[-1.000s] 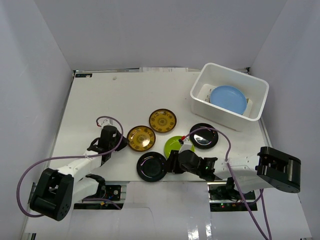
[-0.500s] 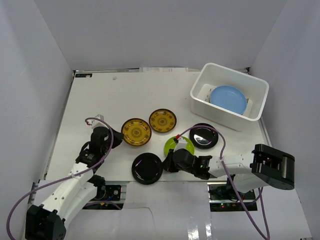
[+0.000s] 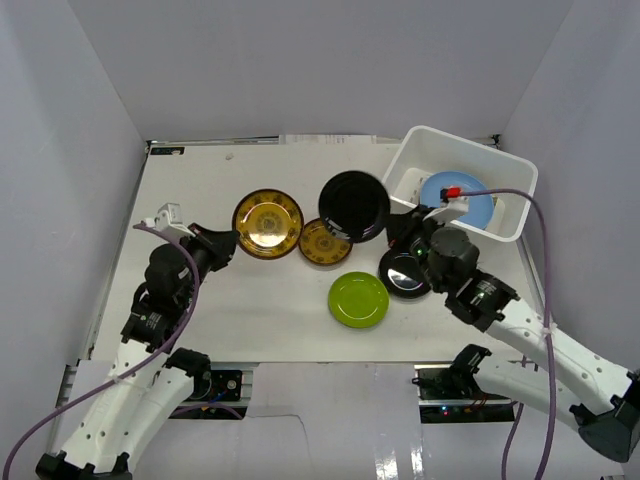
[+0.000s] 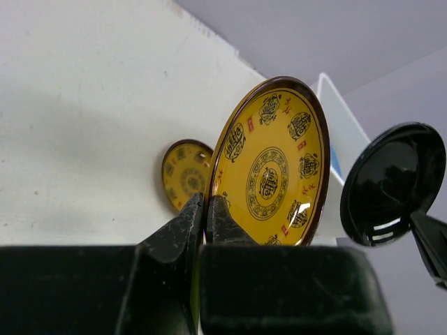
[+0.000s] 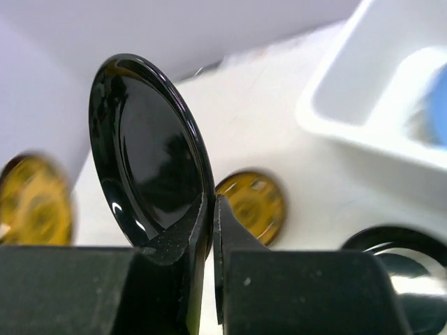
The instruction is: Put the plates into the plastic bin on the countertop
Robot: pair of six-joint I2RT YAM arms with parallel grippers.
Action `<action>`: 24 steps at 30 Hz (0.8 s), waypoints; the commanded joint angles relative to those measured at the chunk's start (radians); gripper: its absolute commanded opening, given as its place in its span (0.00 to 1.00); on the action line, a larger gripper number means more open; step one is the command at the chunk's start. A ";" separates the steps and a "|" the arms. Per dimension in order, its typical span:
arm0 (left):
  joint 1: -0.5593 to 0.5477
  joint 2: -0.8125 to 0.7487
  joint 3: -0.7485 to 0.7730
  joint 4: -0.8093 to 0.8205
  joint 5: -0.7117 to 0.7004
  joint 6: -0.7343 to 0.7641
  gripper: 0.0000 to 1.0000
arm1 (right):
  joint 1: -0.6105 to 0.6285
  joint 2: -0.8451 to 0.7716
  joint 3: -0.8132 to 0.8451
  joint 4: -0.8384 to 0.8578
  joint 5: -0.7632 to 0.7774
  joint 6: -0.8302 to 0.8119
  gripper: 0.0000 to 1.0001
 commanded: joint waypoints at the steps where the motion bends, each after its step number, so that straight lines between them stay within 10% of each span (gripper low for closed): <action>1: -0.002 -0.026 0.077 0.001 0.013 0.010 0.00 | -0.163 -0.013 0.113 -0.073 0.088 -0.214 0.08; 9: -0.004 0.045 0.112 0.063 0.194 -0.025 0.00 | -0.758 0.209 0.253 -0.076 -0.113 -0.242 0.08; 24: -0.120 0.336 0.305 0.195 0.244 -0.039 0.00 | -0.962 0.513 0.233 -0.070 -0.308 -0.147 0.16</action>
